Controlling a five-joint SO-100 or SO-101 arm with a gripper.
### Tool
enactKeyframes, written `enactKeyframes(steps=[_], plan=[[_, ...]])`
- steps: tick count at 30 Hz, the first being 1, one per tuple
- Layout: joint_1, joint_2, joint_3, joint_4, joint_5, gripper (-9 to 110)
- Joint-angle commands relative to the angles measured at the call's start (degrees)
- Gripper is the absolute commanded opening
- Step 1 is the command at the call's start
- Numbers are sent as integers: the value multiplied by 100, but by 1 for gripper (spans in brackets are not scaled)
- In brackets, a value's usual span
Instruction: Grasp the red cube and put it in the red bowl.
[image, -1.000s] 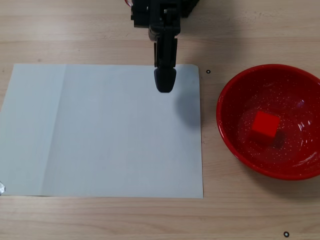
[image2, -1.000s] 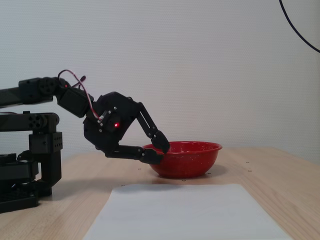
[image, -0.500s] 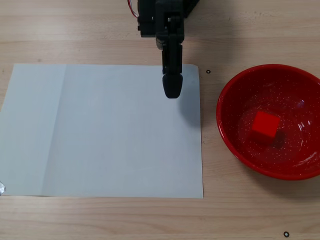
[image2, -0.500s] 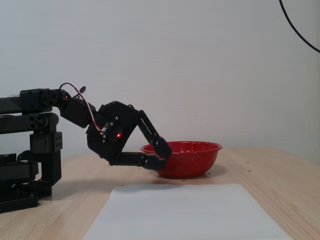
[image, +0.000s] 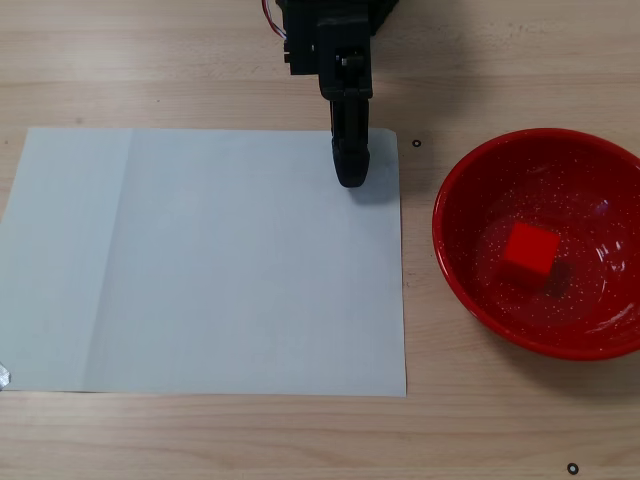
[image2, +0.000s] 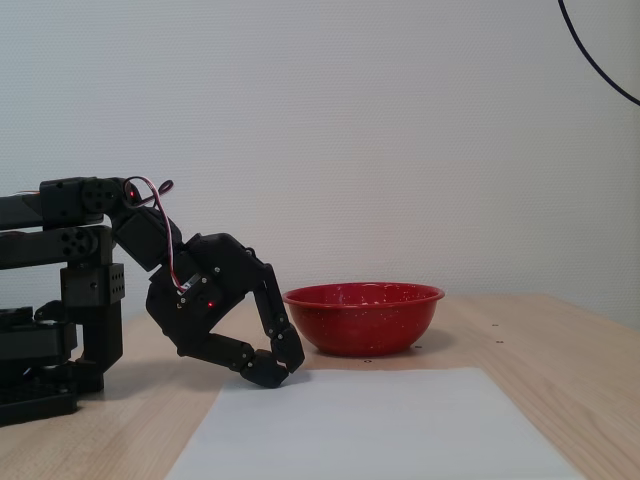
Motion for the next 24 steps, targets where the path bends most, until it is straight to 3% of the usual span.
enactKeyframes(steps=[1,24], plan=[[-62,70,35,35,97,0],[-167,62,35,141,272,0]])
